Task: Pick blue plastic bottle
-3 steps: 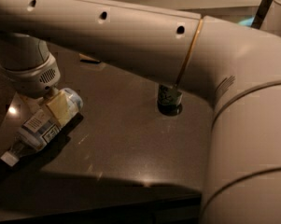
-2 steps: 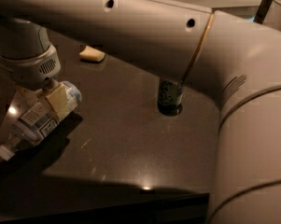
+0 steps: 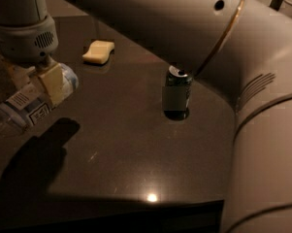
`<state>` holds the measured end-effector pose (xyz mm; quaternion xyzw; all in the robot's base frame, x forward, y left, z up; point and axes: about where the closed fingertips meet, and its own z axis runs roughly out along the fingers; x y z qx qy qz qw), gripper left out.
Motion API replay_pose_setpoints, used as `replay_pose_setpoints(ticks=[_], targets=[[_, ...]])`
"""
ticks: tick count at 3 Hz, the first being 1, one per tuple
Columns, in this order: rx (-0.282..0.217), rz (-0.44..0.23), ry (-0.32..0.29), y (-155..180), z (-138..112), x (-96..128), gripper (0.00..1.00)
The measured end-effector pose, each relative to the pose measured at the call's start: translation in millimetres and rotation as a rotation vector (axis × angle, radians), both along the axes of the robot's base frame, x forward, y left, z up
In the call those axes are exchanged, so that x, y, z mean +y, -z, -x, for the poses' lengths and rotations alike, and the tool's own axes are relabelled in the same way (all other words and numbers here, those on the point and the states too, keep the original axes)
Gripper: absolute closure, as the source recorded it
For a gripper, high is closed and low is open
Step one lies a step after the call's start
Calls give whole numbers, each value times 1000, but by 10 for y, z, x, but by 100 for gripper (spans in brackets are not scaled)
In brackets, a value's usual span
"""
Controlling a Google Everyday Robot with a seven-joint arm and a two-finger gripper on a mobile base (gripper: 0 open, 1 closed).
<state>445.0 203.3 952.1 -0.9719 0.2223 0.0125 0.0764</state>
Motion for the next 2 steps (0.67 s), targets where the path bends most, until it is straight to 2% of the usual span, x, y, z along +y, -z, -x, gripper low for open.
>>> replay_pose_setpoints(ticks=[1,2], targets=[[-3,-85,-6,-331,-66,117,100],[-19,-122,-4,-352,-104,217,100]])
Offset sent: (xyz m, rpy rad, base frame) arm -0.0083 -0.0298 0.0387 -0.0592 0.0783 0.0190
